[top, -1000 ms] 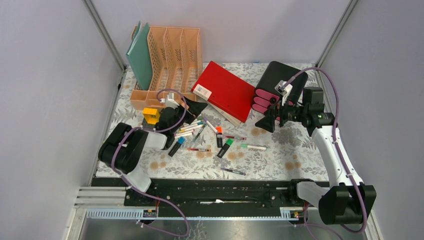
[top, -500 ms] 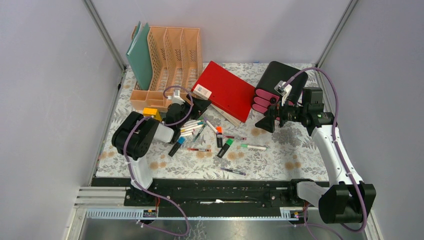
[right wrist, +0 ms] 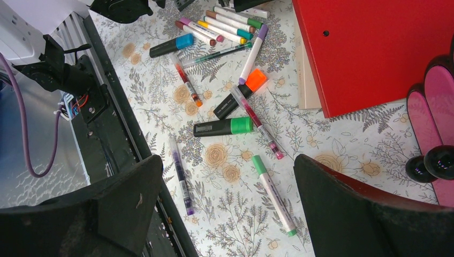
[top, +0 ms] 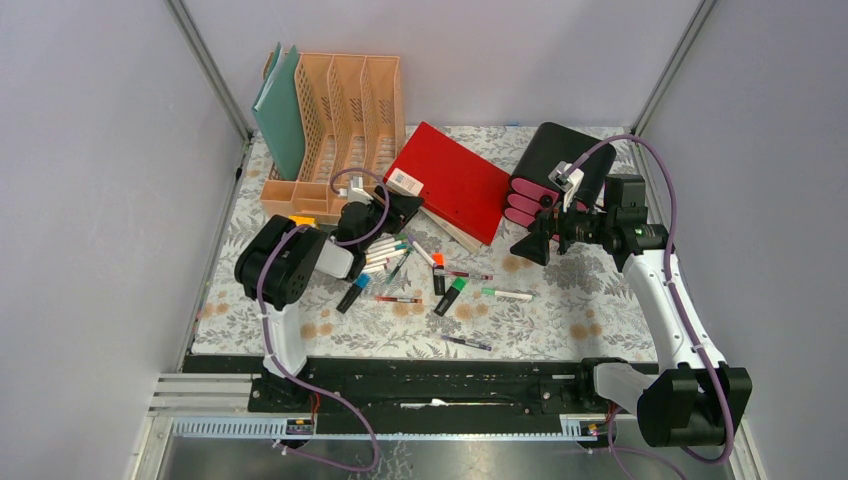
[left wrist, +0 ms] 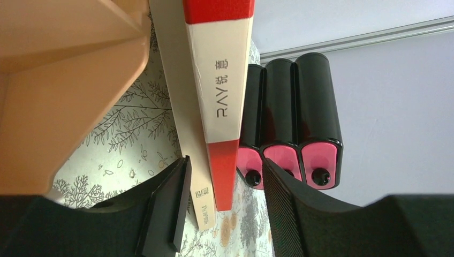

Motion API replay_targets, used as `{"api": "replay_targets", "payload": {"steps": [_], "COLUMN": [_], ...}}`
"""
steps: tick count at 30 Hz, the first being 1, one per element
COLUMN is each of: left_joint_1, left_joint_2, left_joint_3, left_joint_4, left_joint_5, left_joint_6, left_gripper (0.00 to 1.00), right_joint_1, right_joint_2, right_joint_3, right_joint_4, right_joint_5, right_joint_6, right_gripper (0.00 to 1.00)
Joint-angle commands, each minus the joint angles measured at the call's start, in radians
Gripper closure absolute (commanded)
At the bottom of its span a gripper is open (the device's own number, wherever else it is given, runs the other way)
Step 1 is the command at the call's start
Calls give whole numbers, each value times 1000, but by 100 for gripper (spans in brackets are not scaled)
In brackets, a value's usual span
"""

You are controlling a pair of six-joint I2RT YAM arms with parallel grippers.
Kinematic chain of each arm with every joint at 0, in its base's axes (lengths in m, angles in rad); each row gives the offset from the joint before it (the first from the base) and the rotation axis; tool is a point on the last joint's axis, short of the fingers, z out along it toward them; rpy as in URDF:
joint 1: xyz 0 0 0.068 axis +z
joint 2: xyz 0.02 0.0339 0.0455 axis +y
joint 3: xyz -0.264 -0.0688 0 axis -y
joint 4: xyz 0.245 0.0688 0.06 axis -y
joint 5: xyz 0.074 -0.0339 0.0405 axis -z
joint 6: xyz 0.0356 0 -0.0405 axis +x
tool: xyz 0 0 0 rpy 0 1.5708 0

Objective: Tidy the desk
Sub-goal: Pick up the folder from the center of the board.

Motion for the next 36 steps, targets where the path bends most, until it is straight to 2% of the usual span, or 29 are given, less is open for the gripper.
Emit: {"api": "replay_targets", "payload": {"steps": [1,8,18,24,30,36], "left_joint_1": [-3,-5,-6,-6,-9,-15], "left_joint_2": [19,47,91,120,129,97], "left_joint_3": [55,100,149,176,200,206], "left_joint_4": [63,42,18,1,-8,-13], "left_joint_5": [-19,-27,-38,-72,-80,-68], "left_joint_6": [-10,-30,-58,-83,-63,37], "left_gripper": [44,49,44,46,60,82], "right_joint_1": [1,2,1,1,1,1], "right_joint_2": [-2,-5,-9,-11,-14,-15], "right_joint_3": [14,16,16,16,16,16], "right_joint_4": [4,1,1,0,-1,-2], "right_joint_5": [-22,-22,-24,-25,-25,-27], "right_joint_6": [-19,-22,-22,-22,-22,-22], "right_gripper": [0,0,0,0,0,0]}}
